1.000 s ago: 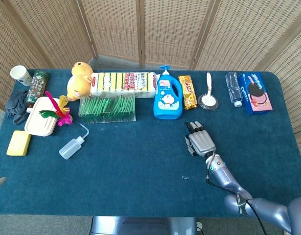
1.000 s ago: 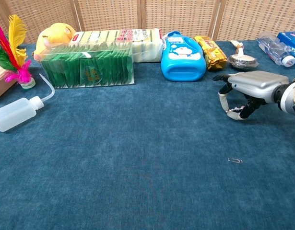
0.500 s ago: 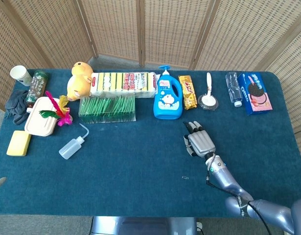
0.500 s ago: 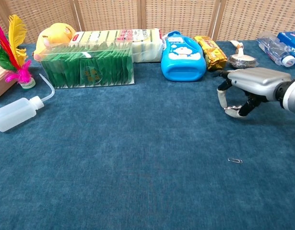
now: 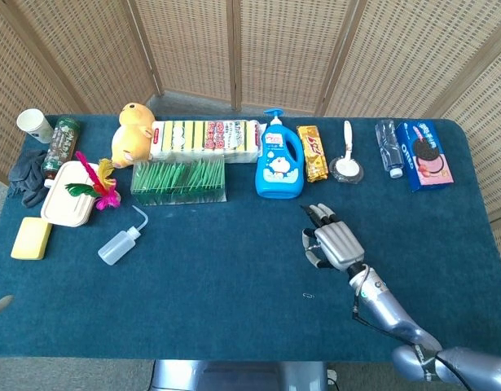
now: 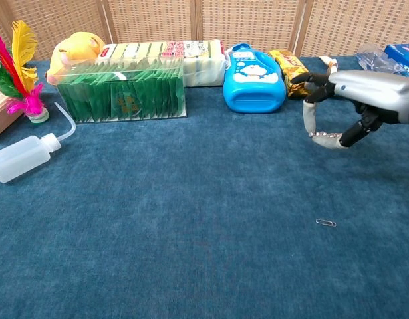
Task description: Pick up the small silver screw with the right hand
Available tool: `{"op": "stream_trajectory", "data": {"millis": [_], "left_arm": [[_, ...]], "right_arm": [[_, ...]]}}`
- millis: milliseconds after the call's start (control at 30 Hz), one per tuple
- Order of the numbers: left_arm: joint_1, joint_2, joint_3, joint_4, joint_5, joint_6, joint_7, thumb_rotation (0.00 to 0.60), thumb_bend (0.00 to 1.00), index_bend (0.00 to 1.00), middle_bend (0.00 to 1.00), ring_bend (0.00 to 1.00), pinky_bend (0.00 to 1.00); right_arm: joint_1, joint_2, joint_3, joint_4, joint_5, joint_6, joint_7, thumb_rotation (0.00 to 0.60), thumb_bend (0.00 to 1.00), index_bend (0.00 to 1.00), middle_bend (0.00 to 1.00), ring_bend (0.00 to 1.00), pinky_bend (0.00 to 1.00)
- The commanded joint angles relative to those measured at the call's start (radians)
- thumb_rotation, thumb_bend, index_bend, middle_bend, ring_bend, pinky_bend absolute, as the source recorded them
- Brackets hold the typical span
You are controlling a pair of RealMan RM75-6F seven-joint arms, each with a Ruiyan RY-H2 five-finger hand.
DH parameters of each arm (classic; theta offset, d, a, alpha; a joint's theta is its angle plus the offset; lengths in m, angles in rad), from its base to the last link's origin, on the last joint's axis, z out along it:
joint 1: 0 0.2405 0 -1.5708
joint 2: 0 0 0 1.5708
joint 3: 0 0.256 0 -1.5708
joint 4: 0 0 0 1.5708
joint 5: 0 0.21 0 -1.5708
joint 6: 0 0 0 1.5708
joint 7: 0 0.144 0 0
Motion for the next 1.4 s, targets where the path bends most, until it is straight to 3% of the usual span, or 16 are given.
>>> {"op": "stream_trajectory", "data": {"millis": [33, 300, 600, 833, 1400], "left_arm": [[-0.001, 0.000, 0.001, -0.002, 0.003, -0.002, 0.001, 0.600, 0.03, 0.00, 0.00, 0.00, 0.00], [0.002, -0.001, 0.007, -0.007, 0.016, 0.003, 0.009, 0.600, 0.03, 0.00, 0.00, 0.00, 0.00], [-0.002, -0.002, 0.007, -0.008, 0.009, -0.005, 0.011, 0.600, 0.03, 0.00, 0.00, 0.00, 0.00], [-0.007, -0.003, 0.008, -0.009, 0.005, -0.018, 0.018, 0.600, 0.03, 0.00, 0.00, 0.00, 0.00], [-0.008, 0.000, 0.010, -0.009, 0.006, -0.020, 0.009, 0.600, 0.03, 0.00, 0.00, 0.00, 0.00]], "right_arm": [[-0.021, 0.054, -0.021, -0.082, -0.055, 0.027, 0.052, 0.600, 0.43, 0.62, 0.00, 0.00, 0.00], [-0.027, 0.148, -0.051, -0.249, -0.128, 0.008, 0.201, 0.600, 0.43, 0.62, 0.00, 0.00, 0.00], [0.005, 0.196, -0.064, -0.358, -0.175, -0.070, 0.514, 0.600, 0.44, 0.63, 0.00, 0.00, 0.00], [0.053, 0.158, -0.059, -0.322, -0.186, -0.150, 0.762, 0.600, 0.44, 0.62, 0.00, 0.00, 0.00], [0.076, 0.089, -0.075, -0.151, -0.207, -0.174, 1.029, 0.600, 0.45, 0.62, 0.00, 0.00, 0.00]]}}
